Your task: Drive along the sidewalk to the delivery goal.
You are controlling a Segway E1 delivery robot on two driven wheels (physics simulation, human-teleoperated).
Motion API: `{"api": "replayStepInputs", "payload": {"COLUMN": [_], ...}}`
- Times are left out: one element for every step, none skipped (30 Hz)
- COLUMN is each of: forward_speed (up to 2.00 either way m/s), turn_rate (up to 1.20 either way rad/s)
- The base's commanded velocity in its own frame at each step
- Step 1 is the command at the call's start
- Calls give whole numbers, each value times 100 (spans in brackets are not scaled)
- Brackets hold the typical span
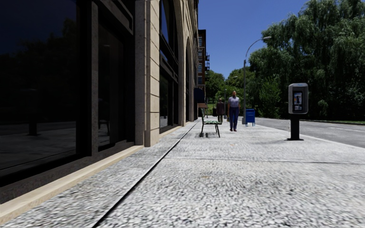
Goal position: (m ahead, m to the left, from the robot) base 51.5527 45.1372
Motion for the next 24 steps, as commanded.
{"api": "replayStepInputs", "payload": {"forward_speed": [111, 111, 111, 111, 111, 111, 111, 111, 111, 111, 111, 111, 111, 111, 111, 111, 111, 111, 111, 111, 111, 111, 111, 111], "turn_rate": [0, 0, 0, 0, 0, 0, 0, 0, 0, 0, 0, 0, 0, 0, 0, 0, 0, 0, 0, 0, 0, 0, 0, 0]}}
